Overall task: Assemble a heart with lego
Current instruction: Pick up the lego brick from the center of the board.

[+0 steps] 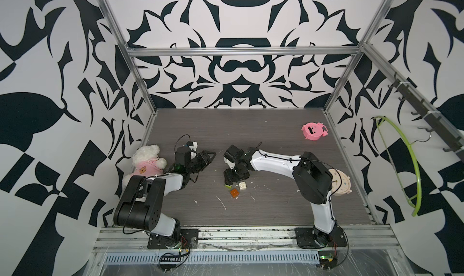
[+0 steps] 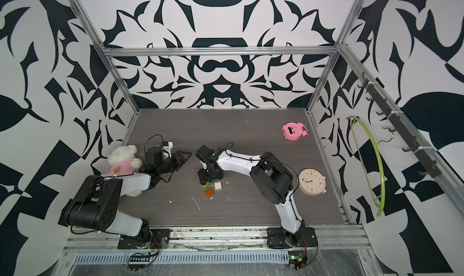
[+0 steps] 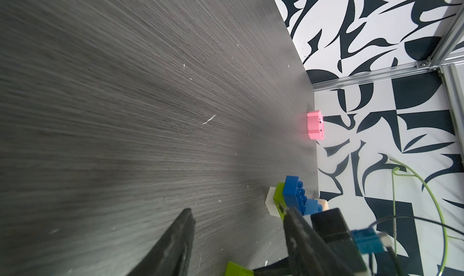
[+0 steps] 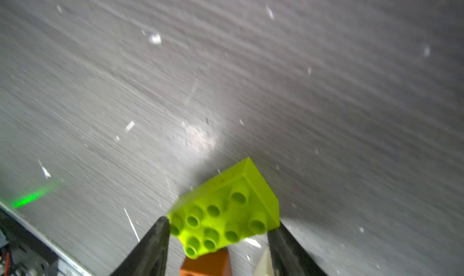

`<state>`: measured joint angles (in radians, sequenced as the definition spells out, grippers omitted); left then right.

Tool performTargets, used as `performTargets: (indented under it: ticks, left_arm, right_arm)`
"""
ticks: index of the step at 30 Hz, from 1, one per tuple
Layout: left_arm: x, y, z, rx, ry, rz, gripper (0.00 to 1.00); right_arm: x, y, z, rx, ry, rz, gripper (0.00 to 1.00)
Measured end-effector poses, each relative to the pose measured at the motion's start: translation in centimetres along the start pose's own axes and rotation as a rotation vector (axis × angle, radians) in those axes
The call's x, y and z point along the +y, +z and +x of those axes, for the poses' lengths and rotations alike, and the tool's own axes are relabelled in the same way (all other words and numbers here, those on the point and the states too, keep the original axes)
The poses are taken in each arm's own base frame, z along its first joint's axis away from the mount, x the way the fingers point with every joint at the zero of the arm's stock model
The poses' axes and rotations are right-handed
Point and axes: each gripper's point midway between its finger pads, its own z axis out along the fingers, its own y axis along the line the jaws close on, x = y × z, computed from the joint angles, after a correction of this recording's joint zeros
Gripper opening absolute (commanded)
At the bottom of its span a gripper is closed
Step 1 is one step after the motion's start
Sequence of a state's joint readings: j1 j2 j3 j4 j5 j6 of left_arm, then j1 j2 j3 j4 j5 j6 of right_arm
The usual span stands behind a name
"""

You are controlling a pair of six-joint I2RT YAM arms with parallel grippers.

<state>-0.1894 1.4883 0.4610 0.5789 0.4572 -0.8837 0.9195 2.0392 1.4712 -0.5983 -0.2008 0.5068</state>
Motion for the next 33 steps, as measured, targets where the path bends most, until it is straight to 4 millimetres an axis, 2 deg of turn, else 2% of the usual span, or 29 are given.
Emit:
performTargets:
  ticks: [4,8,10,13,15,21,24,26,29,31,33]
  left_arm:
    - [0.0,0.0,0.0,0.000,0.004,-0.001,0.60]
    - [0.0,0.0,0.0,-0.001,0.011,0.000,0.60]
    - [0.0,0.0,0.0,0.000,0.013,-0.001,0.60]
    - [0.0,0.0,0.0,-0.001,0.016,0.000,0.60]
    - [0.0,0.0,0.0,0.000,0.017,0.000,0.60]
    - [0.0,0.3,0.4,0.029,0.013,0.011,0.60]
    - [-0.1,1.1,0.7,0.064,0.009,0.024,0.60]
    - [-0.8,1.9,0.3,0.087,0.015,0.043,0.60]
    - [-2.7,3.5,-0.9,0.113,0.040,0.094,0.57]
    - [-4.2,4.7,-1.9,0.134,0.059,0.134,0.55]
    - [-5.6,6.2,-2.7,0.159,0.080,0.170,0.54]
  right_arm:
    - [0.7,0.7,-0.6,0.001,-0.010,0.001,0.61]
    - [1.1,1.3,-0.6,0.009,-0.026,0.015,0.53]
    - [1.1,1.3,-0.5,0.015,-0.038,0.033,0.44]
    - [1.0,1.2,-0.4,0.019,-0.056,0.062,0.22]
    - [0.9,0.9,-0.5,0.016,-0.069,0.078,0.12]
    - [0.6,0.3,-0.8,0.002,-0.115,0.106,0.08]
    - [0.5,-1.7,-1.0,-0.039,-0.143,0.111,0.07]
    - [0.1,-4.0,-0.6,-0.078,-0.151,0.109,0.06]
    - [-0.6,-7.8,0.4,-0.149,-0.151,0.098,0.03]
    - [-1.5,-9.4,1.5,-0.177,-0.138,0.091,0.03]
    - [-2.8,-10.0,2.8,-0.183,-0.117,0.093,0.03]
